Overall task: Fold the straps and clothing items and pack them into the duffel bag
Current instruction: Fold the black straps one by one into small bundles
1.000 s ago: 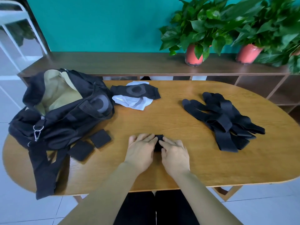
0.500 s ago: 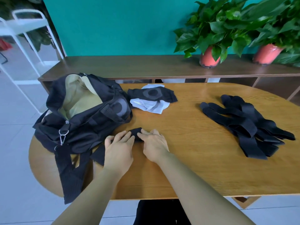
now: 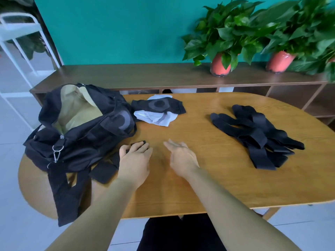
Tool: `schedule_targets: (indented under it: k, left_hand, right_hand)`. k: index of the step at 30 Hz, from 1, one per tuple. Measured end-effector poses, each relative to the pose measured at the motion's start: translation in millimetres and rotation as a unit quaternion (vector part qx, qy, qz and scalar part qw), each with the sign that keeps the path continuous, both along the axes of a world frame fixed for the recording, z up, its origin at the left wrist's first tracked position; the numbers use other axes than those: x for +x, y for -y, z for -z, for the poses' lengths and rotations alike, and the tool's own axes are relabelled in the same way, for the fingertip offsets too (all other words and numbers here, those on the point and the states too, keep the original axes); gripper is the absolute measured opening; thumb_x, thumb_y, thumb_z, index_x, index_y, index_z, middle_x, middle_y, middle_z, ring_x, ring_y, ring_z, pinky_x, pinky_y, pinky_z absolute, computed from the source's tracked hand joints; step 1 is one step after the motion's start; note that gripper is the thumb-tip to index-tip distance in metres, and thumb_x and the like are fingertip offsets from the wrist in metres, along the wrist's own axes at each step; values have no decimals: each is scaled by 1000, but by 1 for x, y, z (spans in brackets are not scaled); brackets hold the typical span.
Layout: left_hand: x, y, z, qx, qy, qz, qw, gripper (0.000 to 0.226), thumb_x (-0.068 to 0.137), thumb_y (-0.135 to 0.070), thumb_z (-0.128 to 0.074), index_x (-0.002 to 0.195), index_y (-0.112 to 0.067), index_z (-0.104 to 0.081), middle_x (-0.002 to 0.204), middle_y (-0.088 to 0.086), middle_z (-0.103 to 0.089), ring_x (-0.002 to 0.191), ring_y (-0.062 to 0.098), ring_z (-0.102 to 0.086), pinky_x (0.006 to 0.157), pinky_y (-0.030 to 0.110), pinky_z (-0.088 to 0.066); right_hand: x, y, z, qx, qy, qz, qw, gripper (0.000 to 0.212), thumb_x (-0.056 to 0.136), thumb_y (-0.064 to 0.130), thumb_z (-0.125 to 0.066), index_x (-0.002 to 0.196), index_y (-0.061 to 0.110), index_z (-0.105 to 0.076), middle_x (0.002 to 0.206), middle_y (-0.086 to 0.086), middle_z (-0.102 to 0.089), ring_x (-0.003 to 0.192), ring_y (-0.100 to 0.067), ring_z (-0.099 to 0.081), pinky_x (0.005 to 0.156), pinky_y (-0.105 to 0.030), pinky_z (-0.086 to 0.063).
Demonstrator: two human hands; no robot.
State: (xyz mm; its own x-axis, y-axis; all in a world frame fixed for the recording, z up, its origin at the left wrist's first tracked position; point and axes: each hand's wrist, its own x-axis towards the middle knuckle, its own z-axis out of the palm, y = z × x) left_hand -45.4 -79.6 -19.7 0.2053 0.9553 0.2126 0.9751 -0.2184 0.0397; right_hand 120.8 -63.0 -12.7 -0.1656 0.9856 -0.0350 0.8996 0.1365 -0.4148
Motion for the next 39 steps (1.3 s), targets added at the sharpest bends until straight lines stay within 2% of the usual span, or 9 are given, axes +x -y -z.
schedule_targets:
  k: [5, 11, 17, 21, 23, 28, 32, 35, 39]
  left_hand:
    - [59, -5, -9, 18, -14, 55, 998, 42, 86, -6, -53, 122, -27, -57, 147, -8, -44, 141, 13, -29, 102, 40, -7]
    - [136, -17, -17, 12, -4, 136, 991, 28, 98, -20, -42, 122, -23, -57, 146, -6, -44, 141, 14, -27, 102, 41, -7]
    - [210, -35, -27, 7, 2, 188, 982, 35, 102, -30, -35, 130, -24, -53, 146, -5, -44, 141, 15, -26, 107, 42, -8]
    - [244, -50, -27, 3, -8, 199, 980, 36, 102, -31, -33, 134, -26, -49, 150, -7, -39, 141, 13, -25, 109, 42, -9]
    - [255, -56, -24, -5, -12, 199, 980, 37, 103, -32, -32, 135, -26, -48, 150, -6, -38, 140, 13, -25, 110, 42, -11]
    - [258, -64, -15, -16, -8, 183, 983, 39, 102, -33, -33, 139, -29, -44, 150, -8, -38, 139, 11, -27, 108, 40, -12]
    - [237, -67, -8, -5, 19, 125, 992, 35, 98, -28, -41, 131, -29, -53, 139, -11, -51, 128, 14, -43, 97, 37, -18]
    - [209, -61, 1, 9, 47, 76, 996, 20, 90, -19, -55, 105, -24, -68, 111, -7, -68, 104, 21, -59, 84, 37, -25]
    - [177, -46, 8, -6, 30, 21, 999, 15, 91, -19, -50, 93, -23, -65, 104, -10, -67, 102, 19, -59, 75, 32, -14]
  right_hand:
    - [67, 10, -4, 17, 1, 68, 998, 59, 95, 4, -39, 148, 28, -31, 155, 10, -25, 144, -17, -14, 110, -30, -33]
    - [143, 17, -10, 86, 27, 122, 988, 52, 95, 9, -42, 145, 21, -37, 150, 0, -36, 139, -21, -25, 105, -32, -38]
    - [213, 10, -8, 260, 27, 226, 938, 44, 82, 12, -66, 125, 9, -59, 121, -8, -64, 111, -33, -51, 83, -45, -46]
    - [249, -4, -5, 137, 79, 285, 945, 65, 86, 35, -62, 142, 15, -38, 135, -3, -53, 130, -26, -34, 99, -41, -34]
    - [257, -9, -1, 96, 98, 295, 946, 69, 87, 40, -59, 144, 17, -29, 130, -3, -55, 133, -24, -28, 101, -38, -29]
    - [254, -17, -5, 138, 62, 304, 941, 67, 84, 48, -61, 140, 21, -37, 119, 2, -61, 124, -22, -38, 97, -36, -30]
    - [222, -15, -17, 152, -33, 291, 944, 70, 79, 54, -62, 137, 23, -39, 121, 3, -60, 118, -21, -47, 94, -36, -39]
    - [189, 0, -13, 121, -64, 274, 952, 72, 79, 57, -62, 137, 23, -37, 119, 3, -59, 116, -20, -49, 85, -33, -47]
    - [157, 25, 6, 95, -69, 265, 957, 78, 80, 60, -61, 141, 24, -29, 127, 4, -54, 120, -17, -47, 81, -31, -46]
